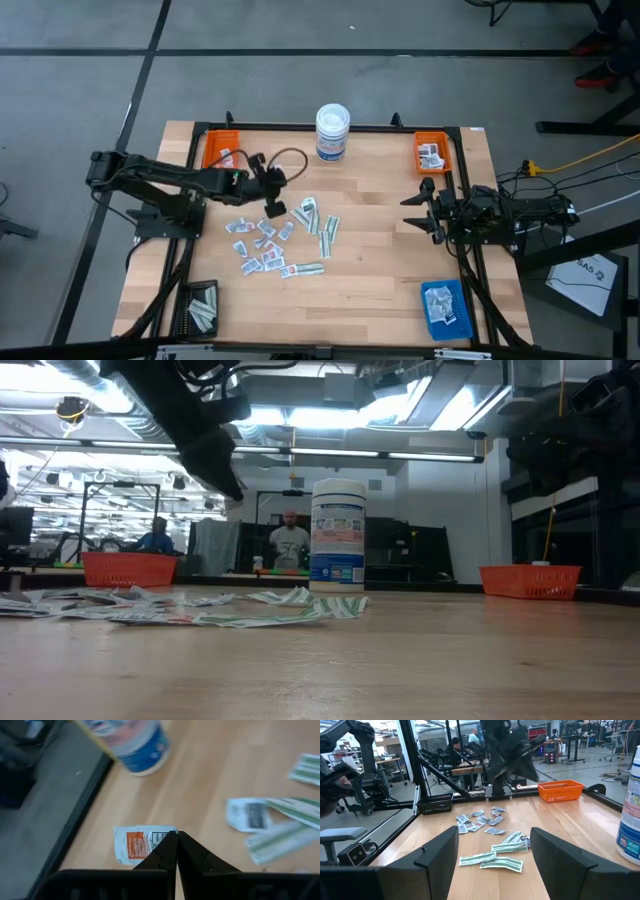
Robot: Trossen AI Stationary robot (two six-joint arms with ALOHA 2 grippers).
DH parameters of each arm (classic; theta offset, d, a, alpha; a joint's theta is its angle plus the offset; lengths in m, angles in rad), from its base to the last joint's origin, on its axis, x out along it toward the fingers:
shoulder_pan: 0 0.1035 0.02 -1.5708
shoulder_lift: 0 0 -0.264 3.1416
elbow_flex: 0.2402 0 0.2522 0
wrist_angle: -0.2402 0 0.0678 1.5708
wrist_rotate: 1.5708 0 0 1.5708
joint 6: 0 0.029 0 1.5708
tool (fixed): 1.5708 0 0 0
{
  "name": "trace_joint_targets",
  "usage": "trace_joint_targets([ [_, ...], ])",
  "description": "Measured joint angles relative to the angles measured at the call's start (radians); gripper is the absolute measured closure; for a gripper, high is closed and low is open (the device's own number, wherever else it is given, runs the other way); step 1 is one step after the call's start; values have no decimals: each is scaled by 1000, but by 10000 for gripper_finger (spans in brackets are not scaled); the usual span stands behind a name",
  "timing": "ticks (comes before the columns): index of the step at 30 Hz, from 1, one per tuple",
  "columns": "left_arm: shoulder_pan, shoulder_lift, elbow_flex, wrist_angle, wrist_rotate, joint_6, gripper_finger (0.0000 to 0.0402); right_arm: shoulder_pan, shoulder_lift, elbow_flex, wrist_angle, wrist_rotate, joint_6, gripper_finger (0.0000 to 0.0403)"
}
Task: Pick & Place First Aid Supplies
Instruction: Put the orange ointment pack into the left orange bin
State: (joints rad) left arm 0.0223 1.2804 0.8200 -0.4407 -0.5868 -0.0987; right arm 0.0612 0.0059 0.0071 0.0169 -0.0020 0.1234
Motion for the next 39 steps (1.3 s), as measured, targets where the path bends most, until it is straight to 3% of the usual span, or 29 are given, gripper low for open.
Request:
trace_joint_targets([
  [10,173,-10,0,-31,-54,-63,400,0,0,0,0,0,0,158],
  [17,318,-10,0,-183,-37,-129,400,0,0,0,0,0,0,158],
  [24,450,-10,17,-318,80,-143,400,0,0,0,0,0,0,158],
  [33,539,-10,139,-579,86,-154,399,0,0,0,0,0,0,158],
  [39,618,-10,156,-644,81,-153,400,0,0,0,0,0,0,158],
])
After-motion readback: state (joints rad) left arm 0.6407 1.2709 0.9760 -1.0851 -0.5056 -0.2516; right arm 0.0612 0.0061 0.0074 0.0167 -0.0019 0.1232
